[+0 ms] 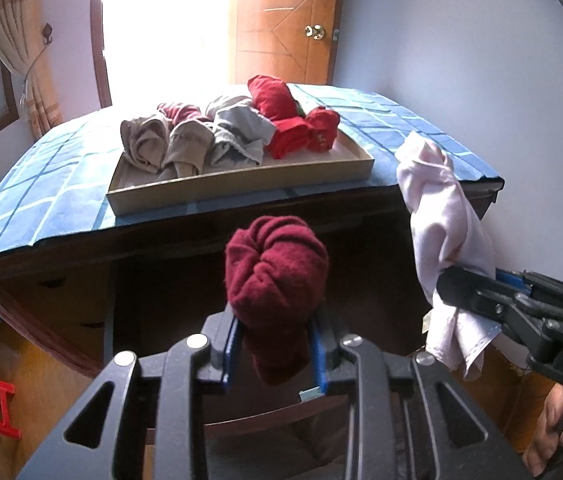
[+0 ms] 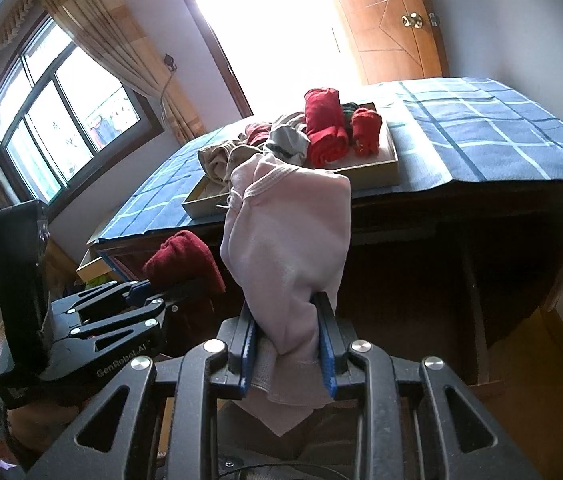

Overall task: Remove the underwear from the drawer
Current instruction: 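Lift the white underwear and dark red sock out of the drawer, then carry the dark red sock and white underwear over the tray and lower them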

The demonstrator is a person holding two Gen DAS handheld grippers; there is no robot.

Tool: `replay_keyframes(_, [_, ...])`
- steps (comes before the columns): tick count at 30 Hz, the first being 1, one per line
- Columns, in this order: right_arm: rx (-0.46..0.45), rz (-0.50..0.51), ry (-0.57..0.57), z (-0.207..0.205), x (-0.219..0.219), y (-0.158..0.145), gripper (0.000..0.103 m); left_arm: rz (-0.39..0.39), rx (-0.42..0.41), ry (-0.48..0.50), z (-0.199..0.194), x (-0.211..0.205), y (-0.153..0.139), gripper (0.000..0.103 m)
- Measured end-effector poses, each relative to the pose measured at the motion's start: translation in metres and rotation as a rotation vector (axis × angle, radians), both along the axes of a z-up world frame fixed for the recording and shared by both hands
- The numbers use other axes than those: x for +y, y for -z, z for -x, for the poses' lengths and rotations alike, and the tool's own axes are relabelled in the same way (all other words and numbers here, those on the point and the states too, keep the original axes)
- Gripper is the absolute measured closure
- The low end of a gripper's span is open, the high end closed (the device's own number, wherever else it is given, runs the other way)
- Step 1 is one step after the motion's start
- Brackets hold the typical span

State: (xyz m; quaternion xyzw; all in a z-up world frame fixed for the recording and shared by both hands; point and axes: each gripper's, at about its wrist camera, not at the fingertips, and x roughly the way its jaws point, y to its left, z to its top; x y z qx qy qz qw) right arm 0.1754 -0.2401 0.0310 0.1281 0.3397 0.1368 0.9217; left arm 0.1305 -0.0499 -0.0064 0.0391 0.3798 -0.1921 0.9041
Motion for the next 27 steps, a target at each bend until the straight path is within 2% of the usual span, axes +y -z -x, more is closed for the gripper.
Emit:
replay_keyframes(10, [-0.076, 0.015, 0.014, 0.006, 0.005, -0.020, 0.074, 0.029, -0.056, 0.001, 0.002, -0.003, -0.022, 0.075])
replay_keyframes(27, [-0.109, 0.016, 0.030, -0.006, 0.004, -0.029, 0.074, 0.036, -0.080, 0.011, -0.012, -0.014, -0.026, 0.075])
